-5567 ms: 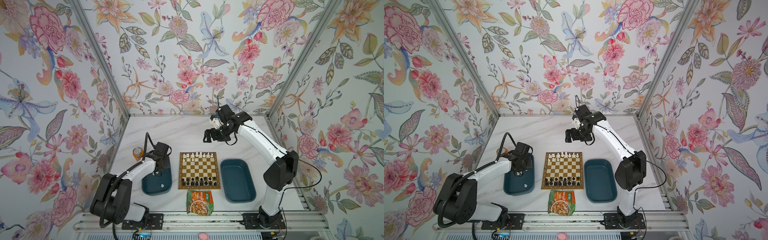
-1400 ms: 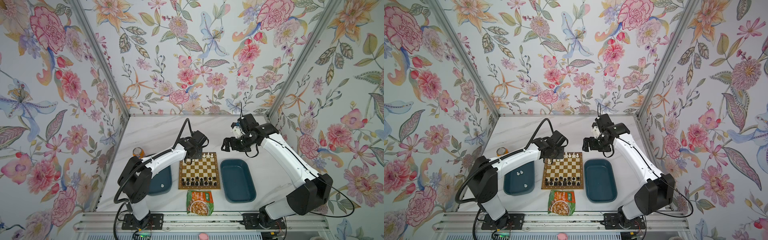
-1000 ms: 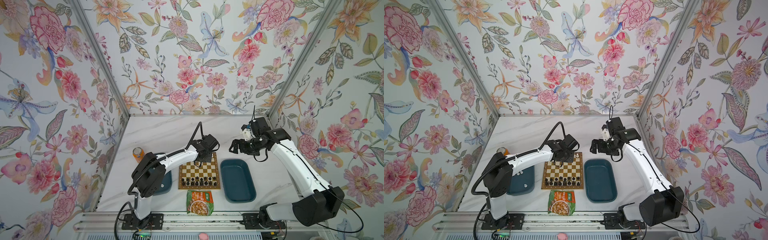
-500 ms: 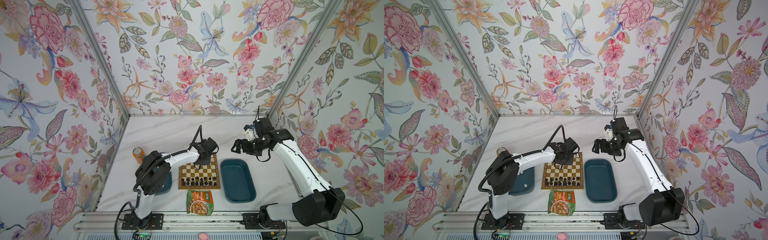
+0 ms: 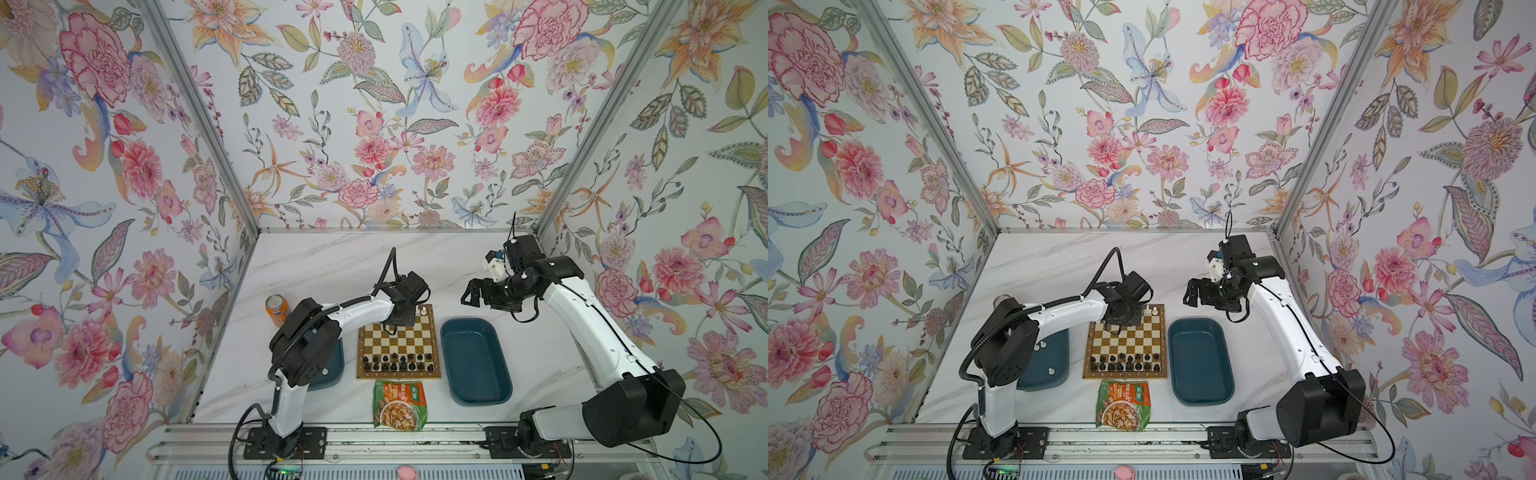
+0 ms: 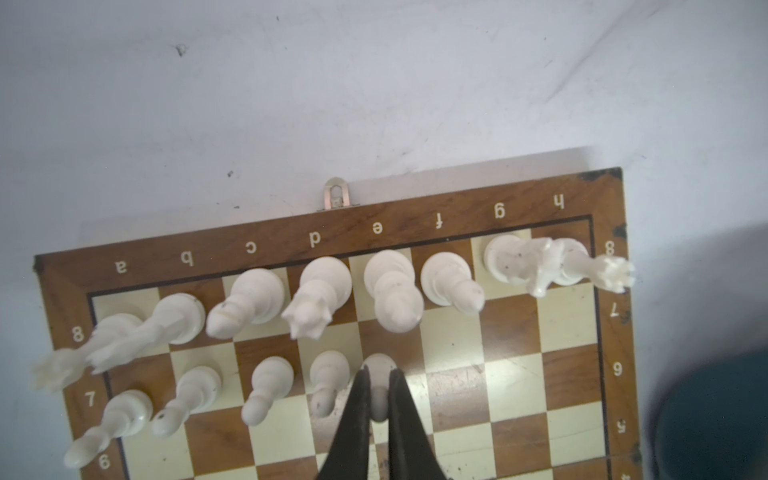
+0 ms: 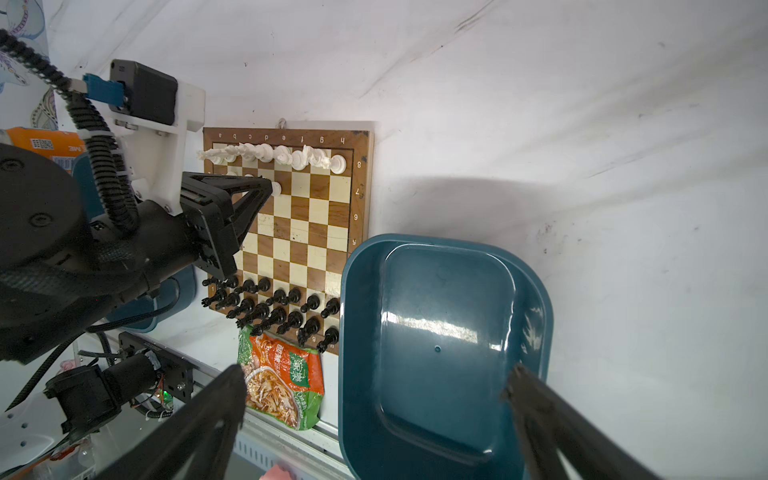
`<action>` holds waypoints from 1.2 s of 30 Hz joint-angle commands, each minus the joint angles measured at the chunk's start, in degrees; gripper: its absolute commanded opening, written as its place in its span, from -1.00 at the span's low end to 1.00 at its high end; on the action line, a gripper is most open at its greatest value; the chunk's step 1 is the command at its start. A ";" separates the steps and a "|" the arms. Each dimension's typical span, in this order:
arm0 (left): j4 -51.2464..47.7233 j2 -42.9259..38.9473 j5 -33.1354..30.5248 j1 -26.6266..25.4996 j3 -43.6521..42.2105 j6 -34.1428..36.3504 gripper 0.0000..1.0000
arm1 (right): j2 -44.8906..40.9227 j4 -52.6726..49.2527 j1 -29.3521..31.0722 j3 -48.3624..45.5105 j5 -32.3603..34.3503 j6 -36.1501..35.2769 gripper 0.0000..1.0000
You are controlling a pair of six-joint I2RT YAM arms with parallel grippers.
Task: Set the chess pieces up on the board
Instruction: 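Lower the pawn onto the far second row and open the left gripper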
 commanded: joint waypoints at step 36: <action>-3.52 1.50 1.51 0.78 2.76 0.65 -0.54 | 2.15 -0.16 -0.78 1.51 -0.79 -1.20 0.98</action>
